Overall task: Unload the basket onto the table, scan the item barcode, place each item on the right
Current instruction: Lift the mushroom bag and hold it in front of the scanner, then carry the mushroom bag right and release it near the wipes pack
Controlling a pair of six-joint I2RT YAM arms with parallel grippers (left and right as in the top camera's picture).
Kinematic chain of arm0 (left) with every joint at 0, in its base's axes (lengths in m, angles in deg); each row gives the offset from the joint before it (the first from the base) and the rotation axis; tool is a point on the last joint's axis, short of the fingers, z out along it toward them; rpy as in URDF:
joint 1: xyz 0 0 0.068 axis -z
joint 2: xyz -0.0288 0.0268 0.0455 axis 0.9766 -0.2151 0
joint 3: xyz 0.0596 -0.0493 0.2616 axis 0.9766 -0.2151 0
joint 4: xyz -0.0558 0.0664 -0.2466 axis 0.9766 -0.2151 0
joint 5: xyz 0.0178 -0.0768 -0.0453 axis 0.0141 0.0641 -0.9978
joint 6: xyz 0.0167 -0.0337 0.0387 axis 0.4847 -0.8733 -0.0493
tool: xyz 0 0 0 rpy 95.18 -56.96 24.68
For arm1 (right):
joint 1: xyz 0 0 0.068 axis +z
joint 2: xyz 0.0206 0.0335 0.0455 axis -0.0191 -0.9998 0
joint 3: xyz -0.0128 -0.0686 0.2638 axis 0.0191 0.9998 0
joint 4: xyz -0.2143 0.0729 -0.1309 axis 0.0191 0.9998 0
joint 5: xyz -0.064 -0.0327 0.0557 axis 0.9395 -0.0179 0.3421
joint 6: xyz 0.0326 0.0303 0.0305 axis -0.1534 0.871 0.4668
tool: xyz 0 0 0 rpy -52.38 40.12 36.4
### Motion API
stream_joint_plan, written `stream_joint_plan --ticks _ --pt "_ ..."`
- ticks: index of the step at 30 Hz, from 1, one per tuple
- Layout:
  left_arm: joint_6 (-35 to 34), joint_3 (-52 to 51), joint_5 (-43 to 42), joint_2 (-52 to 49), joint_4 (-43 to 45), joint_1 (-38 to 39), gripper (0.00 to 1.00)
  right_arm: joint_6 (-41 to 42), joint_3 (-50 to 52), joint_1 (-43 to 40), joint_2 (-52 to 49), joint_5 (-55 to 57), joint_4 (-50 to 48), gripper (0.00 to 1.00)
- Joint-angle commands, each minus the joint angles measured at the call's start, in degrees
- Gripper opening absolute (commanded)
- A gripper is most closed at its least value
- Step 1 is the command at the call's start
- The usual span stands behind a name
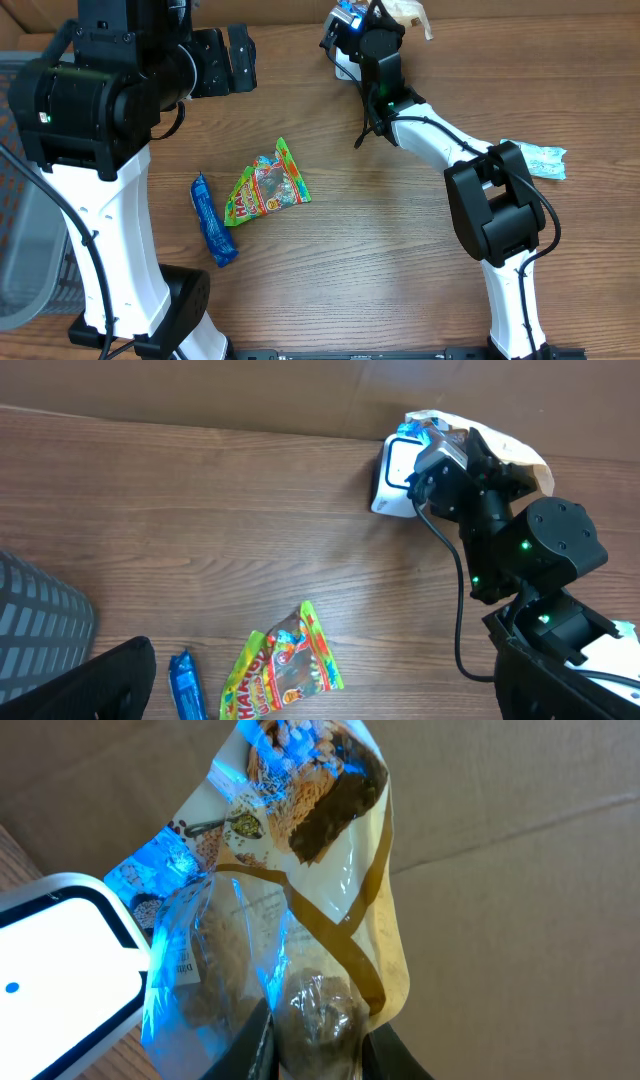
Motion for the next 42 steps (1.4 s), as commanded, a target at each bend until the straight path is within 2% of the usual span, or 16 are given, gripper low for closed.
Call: stream_joint_plan --ticks 1,12,14,18,21,26,29,33,34,35,40,42 --pt "-0.1 0.1 0.3 0.1 0.1 0.1 1.0 0.2 -1.1 -0.5 -0.6 -0.6 -0.4 0.04" --pt "-0.1 0.1 0.3 0.1 0.1 0.1 1.0 0.2 -1.1 2.5 1.0 0.1 2.6 0.04" --pt "-0.1 0.1 0.3 0.1 0.1 0.1 1.0 0.2 -1.1 3.4 2.3 0.1 5.2 0.04" --pt "-0.1 0.1 0.3 0.1 0.1 0.1 1.0 3.0 -1.1 5.3 6.3 -0.5 16.8 0.04" --pt "-0.1 0.1 0.3 0.1 0.1 0.1 1.0 15.2 -1.1 6.8 12.2 -4.0 26.7 0.04" --pt "-0.1 0.1 0.3 0.1 0.1 0.1 1.0 24.7 -1.1 7.6 22.3 -15.9 42.1 0.04" --pt "-0.1 0.1 0.3 0.1 0.1 0.1 1.0 32.5 -1.1 6.9 27.2 -20.2 48.0 0.04" --pt "-0.1 0.1 0.3 0.1 0.1 0.1 1.0 52.0 -1.1 4.4 33.0 -22.8 55.3 0.04" --pt "-0.1 0.1 0.3 0.1 0.1 0.1 1.0 56.2 -1.1 3.4 34.3 -22.9 57.3 0.04" --pt "-0.1 0.1 0.3 0.1 0.1 0.1 1.0 63.8 -1.1 0.6 36.9 -23.0 62.6 0.04" --pt "-0.1 0.1 0.3 0.1 0.1 0.1 1.0 78.7 -1.1 -9.6 39.5 -24.4 72.7 0.04" --pt "-0.1 0.1 0.3 0.1 0.1 0.1 1.0 83.3 -0.9 -15.6 38.8 -31.2 74.9 0.04"
